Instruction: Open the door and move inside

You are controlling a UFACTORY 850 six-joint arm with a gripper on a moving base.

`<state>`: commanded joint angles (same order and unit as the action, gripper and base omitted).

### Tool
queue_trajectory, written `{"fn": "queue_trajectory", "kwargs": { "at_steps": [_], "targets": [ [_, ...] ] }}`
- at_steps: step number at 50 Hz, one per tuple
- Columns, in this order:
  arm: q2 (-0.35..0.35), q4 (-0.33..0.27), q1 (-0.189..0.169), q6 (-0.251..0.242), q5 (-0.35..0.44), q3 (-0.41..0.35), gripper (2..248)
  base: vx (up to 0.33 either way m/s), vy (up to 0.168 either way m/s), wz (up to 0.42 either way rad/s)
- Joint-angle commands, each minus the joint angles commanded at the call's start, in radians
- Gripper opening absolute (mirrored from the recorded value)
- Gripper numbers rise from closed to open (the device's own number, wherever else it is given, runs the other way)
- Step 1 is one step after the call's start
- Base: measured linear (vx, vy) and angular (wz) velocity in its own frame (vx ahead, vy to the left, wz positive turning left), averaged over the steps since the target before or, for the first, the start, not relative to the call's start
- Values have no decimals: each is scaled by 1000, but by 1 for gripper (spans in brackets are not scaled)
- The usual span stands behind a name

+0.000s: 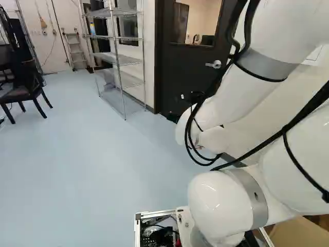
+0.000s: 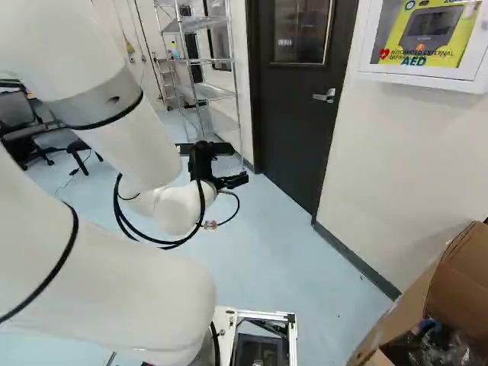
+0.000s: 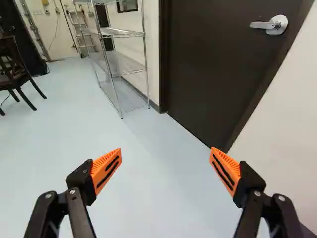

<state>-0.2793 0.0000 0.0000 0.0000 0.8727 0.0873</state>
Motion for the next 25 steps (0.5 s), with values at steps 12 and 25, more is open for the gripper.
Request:
{"fn": "queue_trajectory", "kwargs": {
  "at_steps": [12, 25],
  "targets": [
    [0, 0, 0, 0, 0, 0, 247, 150, 74, -18],
    [0, 0, 0, 0, 0, 0, 247, 157, 79, -23]
  ]
}}
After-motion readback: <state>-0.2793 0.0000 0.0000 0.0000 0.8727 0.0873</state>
